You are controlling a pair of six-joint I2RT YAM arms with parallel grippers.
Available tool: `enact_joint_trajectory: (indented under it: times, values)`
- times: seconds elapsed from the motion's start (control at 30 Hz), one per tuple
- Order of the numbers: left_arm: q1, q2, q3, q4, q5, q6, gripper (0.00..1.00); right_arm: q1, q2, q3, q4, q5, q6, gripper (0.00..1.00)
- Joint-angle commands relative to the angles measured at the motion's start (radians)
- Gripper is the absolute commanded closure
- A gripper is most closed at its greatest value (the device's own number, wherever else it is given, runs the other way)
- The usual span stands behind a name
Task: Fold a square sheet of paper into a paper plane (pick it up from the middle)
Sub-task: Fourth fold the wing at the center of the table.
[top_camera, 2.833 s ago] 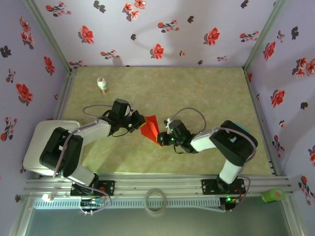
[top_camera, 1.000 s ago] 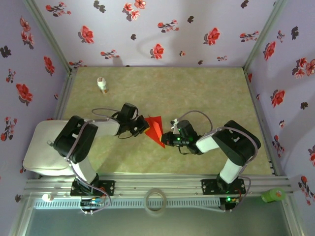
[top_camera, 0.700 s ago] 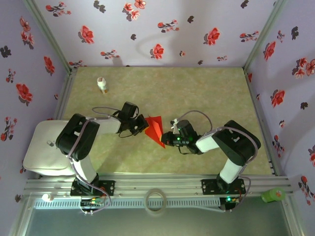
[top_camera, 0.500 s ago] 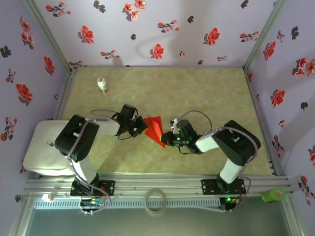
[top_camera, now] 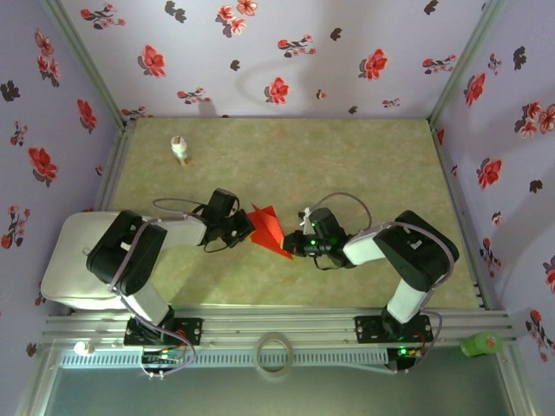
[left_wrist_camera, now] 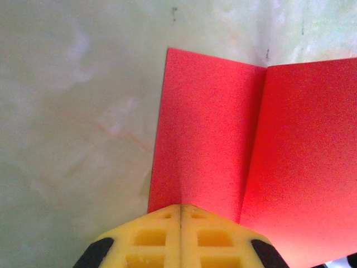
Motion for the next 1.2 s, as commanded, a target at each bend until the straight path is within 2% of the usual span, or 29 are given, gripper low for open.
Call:
enact_joint_trajectory:
  times: [0.0,0.17,0.33,0.57,0.83,1.17]
  values:
    - [-0.005,-0.025,-0.019,-0.058,-0.045,-0.009,1.00,0.014,0.062,0.027,-0.068,-0.016,-0.022,1.00]
    - [-0.003,-0.067,0.022,-0.059,-0.028,0.073,0.96,0.016,0.062,0.039,-0.092,-0.022,-0.027,1.00]
    - [-0.010,-0.088,0.054,0.006,0.066,0.168,0.97,0.016,0.071,0.059,-0.111,-0.041,-0.024,1.00]
    - [-0.018,-0.023,0.063,0.141,0.206,0.165,1.00,0.014,0.098,0.077,-0.097,-0.072,-0.001,1.00]
    - [-0.032,0.043,0.080,0.197,0.218,0.122,1.00,0.009,0.109,0.082,-0.097,-0.087,0.021,1.00]
    - [-0.032,0.071,0.069,0.202,0.150,0.088,1.00,-0.001,0.123,0.107,-0.126,-0.130,0.052,1.00]
